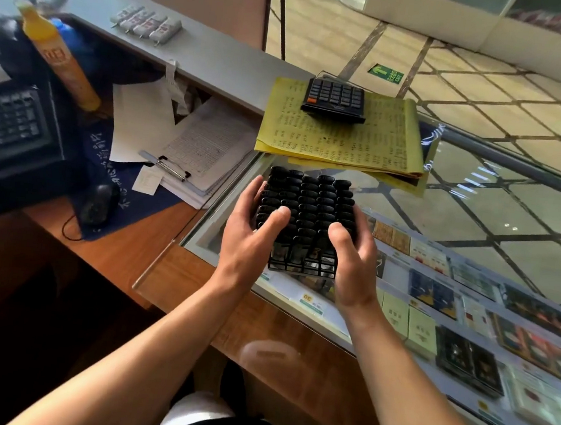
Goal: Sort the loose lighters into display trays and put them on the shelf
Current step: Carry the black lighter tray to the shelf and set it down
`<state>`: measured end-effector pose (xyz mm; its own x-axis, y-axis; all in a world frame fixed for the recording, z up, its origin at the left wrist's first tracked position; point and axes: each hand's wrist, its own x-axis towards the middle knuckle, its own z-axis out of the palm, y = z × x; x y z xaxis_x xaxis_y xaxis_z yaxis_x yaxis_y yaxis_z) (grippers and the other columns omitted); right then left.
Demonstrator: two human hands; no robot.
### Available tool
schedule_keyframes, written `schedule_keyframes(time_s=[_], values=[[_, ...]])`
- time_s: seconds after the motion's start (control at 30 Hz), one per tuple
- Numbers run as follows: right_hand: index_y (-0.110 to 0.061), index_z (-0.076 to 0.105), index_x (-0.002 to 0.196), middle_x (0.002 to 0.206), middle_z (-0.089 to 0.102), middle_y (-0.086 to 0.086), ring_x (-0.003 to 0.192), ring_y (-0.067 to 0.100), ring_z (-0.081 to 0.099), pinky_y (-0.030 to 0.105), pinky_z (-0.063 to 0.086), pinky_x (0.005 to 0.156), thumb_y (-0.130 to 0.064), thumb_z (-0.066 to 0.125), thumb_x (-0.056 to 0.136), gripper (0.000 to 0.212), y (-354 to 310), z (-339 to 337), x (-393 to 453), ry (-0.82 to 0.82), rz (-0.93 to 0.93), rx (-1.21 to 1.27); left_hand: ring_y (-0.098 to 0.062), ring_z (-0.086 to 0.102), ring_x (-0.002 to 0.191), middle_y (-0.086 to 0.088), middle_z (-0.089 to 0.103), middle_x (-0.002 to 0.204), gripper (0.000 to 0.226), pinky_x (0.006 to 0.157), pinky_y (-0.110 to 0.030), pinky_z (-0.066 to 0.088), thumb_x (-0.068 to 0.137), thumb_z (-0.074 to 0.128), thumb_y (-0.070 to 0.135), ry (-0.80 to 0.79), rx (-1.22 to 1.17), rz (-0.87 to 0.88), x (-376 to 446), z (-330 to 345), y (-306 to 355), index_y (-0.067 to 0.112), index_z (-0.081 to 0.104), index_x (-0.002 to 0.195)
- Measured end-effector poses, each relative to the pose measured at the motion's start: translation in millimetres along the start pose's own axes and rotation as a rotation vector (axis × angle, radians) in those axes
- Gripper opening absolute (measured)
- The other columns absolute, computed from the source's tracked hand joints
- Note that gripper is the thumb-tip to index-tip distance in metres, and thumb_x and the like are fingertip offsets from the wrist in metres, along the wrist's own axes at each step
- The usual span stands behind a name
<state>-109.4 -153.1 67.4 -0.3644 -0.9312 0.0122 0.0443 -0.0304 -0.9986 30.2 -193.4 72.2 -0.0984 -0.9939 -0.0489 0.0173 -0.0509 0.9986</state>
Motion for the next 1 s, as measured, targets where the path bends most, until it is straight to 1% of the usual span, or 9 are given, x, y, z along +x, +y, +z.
schedule_keyframes(time_s=[0.13,0.27,0.4,0.53,0.63,0.7,0.77,0.87,1.0], values=[[-0.016,0.055,0.135,0.118,0.069,-0.006,0.112,0.01,0.063,0.022,0.051,0.089,-0.02,0.052,0.087,0.048,-4,-8,-8,0.014,-0.03,0.002,-0.022,0.063,0.117,-0.006,0.066,0.125,0.073,0.1,-0.053,0.05,0.08,0.065,0.044,0.01,-0.002,-0.005,-10,7,-1,0.014,0.046,0.144],[-0.014,0.054,0.136,0.123,0.066,-0.001,0.116,0.014,0.062,0.027,0.052,0.093,-0.019,0.052,0.087,0.049,-11,-25,-18,0.043,-0.063,-0.007,-0.019,0.065,0.112,-0.004,0.068,0.119,0.072,0.098,-0.047,0.053,0.08,0.063,0.042,-0.009,-0.012,0.03,-21,23,6,0.012,0.045,0.143],[-0.016,0.053,0.136,0.123,0.065,-0.003,0.114,0.008,0.061,0.019,0.049,0.09,-0.022,0.055,0.086,0.051,-17,-53,-36,0.16,-0.083,-0.02,-0.016,0.064,0.113,-0.002,0.067,0.12,0.072,0.099,-0.045,0.052,0.079,0.063,0.041,-0.079,-0.017,0.048,-36,50,9,0.011,0.046,0.142],[-0.017,0.049,0.139,0.131,0.061,-0.003,0.122,0.01,0.057,0.029,0.047,0.101,-0.024,0.057,0.085,0.055,-23,-94,-60,0.283,-0.101,-0.018,-0.016,0.063,0.115,-0.003,0.066,0.124,0.071,0.102,-0.045,0.05,0.078,0.063,0.04,-0.158,-0.026,0.074,-61,88,10,0.011,0.048,0.141],[-0.016,0.052,0.137,0.128,0.063,-0.004,0.12,0.009,0.058,0.027,0.048,0.099,-0.024,0.057,0.087,0.051,-30,-129,-82,0.337,-0.12,-0.029,-0.013,0.06,0.119,-0.002,0.063,0.129,0.073,0.105,-0.039,0.048,0.078,0.063,0.038,-0.229,-0.049,0.097,-84,121,13,0.01,0.045,0.143],[-0.015,0.051,0.138,0.13,0.062,-0.003,0.121,0.01,0.058,0.028,0.048,0.1,-0.03,0.06,0.085,0.055,-34,-153,-97,0.394,-0.129,-0.029,-0.015,0.058,0.124,-0.005,0.06,0.135,0.074,0.107,-0.041,0.047,0.08,0.063,0.036,-0.285,-0.074,0.108,-100,143,15,0.01,0.042,0.146],[-0.015,0.048,0.141,0.135,0.059,0.0,0.125,0.012,0.054,0.036,0.045,0.106,-0.039,0.06,0.082,0.065,-39,-176,-111,0.456,-0.137,-0.042,-0.017,0.056,0.126,-0.005,0.059,0.137,0.072,0.107,-0.044,0.046,0.081,0.063,0.034,-0.35,-0.095,0.115,-114,164,15,0.013,0.041,0.147],[-0.017,0.047,0.142,0.137,0.058,0.001,0.128,0.015,0.053,0.044,0.043,0.109,-0.039,0.059,0.082,0.065,-46,-208,-132,0.523,-0.134,-0.053,-0.014,0.058,0.123,0.001,0.061,0.132,0.067,0.1,-0.033,0.05,0.083,0.064,0.032,-0.456,-0.113,0.118,-134,194,16,0.017,0.043,0.146],[-0.02,0.051,0.139,0.132,0.061,0.0,0.124,0.014,0.056,0.037,0.046,0.105,-0.037,0.06,0.082,0.06,-51,-242,-162,0.682,-0.138,-0.073,-0.01,0.062,0.116,0.003,0.064,0.125,0.057,0.087,-0.021,0.051,0.087,0.059,0.018,-0.616,-0.152,0.1,-159,231,19,0.017,0.046,0.142]])
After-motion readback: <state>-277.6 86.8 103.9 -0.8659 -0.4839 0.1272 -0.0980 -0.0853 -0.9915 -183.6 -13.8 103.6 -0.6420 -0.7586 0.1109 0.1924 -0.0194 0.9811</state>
